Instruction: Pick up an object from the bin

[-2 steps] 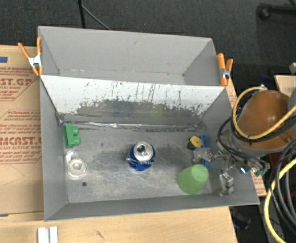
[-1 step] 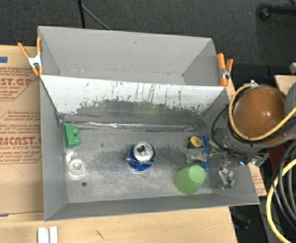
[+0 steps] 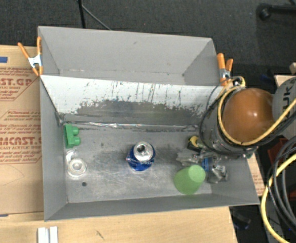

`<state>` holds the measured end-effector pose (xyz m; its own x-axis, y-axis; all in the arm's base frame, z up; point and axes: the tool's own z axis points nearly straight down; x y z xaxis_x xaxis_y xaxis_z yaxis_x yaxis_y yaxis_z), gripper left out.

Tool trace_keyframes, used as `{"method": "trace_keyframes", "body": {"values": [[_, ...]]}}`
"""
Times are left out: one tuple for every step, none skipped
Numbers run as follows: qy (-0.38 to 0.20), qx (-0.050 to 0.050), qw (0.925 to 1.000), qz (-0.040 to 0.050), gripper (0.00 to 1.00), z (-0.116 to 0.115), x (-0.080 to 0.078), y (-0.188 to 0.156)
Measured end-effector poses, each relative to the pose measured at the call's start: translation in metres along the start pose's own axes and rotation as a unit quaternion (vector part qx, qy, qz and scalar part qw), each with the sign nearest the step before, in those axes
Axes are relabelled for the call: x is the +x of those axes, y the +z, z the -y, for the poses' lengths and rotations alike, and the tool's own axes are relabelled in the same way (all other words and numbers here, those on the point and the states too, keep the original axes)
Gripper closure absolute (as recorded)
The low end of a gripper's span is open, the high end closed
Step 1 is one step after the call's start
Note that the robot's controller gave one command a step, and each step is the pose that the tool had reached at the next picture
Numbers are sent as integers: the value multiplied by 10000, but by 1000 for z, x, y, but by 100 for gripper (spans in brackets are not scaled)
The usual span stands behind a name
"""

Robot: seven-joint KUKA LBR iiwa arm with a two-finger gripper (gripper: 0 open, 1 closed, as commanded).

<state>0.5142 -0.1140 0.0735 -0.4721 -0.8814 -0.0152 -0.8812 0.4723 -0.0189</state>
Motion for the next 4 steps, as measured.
{"method": "trace_keyframes", "body": {"values": [[-1336,-124,9910,30,0,63,-36,4],[-1325,-100,9911,-37,100,66,-27,5],[-1319,-79,9912,-45,100,68,-30,-43],[-1309,-94,9913,-46,100,68,-32,-54]]}}
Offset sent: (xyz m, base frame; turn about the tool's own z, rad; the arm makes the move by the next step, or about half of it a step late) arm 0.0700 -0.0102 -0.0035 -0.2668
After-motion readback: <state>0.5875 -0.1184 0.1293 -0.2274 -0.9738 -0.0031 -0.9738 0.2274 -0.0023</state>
